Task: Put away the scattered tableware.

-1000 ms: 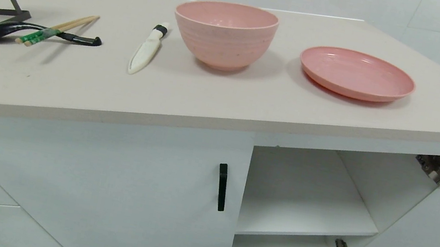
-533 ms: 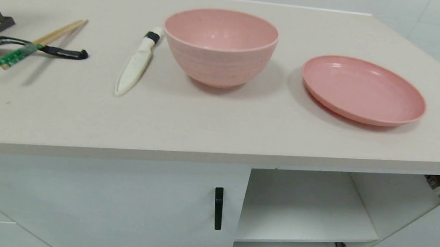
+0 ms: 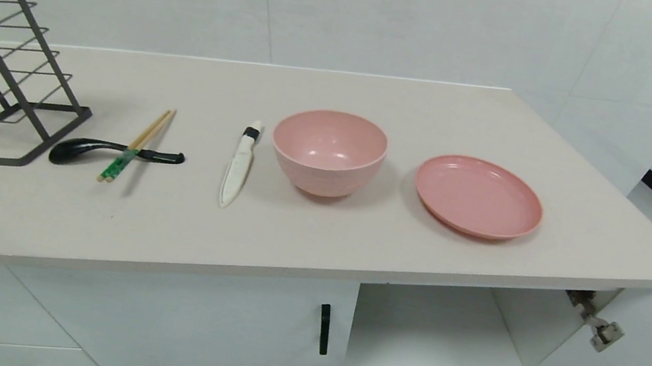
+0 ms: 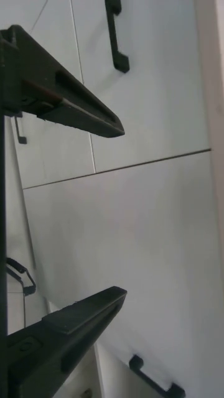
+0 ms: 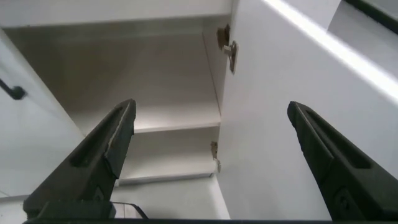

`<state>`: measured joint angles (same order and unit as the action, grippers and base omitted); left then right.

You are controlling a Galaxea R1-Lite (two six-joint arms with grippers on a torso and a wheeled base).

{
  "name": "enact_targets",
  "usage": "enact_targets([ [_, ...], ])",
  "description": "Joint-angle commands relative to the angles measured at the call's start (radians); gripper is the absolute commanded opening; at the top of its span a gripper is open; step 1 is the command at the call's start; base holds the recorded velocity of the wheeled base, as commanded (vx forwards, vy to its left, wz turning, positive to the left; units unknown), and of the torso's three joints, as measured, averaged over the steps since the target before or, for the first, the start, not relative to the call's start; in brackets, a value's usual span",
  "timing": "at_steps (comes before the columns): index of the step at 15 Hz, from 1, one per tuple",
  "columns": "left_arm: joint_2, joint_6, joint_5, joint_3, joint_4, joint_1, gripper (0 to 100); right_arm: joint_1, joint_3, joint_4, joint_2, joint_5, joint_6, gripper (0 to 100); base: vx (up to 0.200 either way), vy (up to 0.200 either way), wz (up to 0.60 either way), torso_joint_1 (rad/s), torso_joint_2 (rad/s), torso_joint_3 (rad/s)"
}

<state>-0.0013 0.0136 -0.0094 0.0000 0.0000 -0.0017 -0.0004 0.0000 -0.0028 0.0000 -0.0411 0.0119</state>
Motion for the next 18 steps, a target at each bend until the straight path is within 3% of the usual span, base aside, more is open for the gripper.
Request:
enact_targets([
  [1,0.001,0.0,0.0,0.0,-0.002,0.0,100,0.0,0.0,0.0,0.0,0.0,0.0,100,0.0,0.0,0.0,0.076,-0.49,-0.212],
  [18,0.001,0.0,0.0,0.0,-0.002,0.0,100,0.0,0.0,0.0,0.0,0.0,0.002,100,0.0,0.0,0.0,0.308,-0.53,-0.253],
])
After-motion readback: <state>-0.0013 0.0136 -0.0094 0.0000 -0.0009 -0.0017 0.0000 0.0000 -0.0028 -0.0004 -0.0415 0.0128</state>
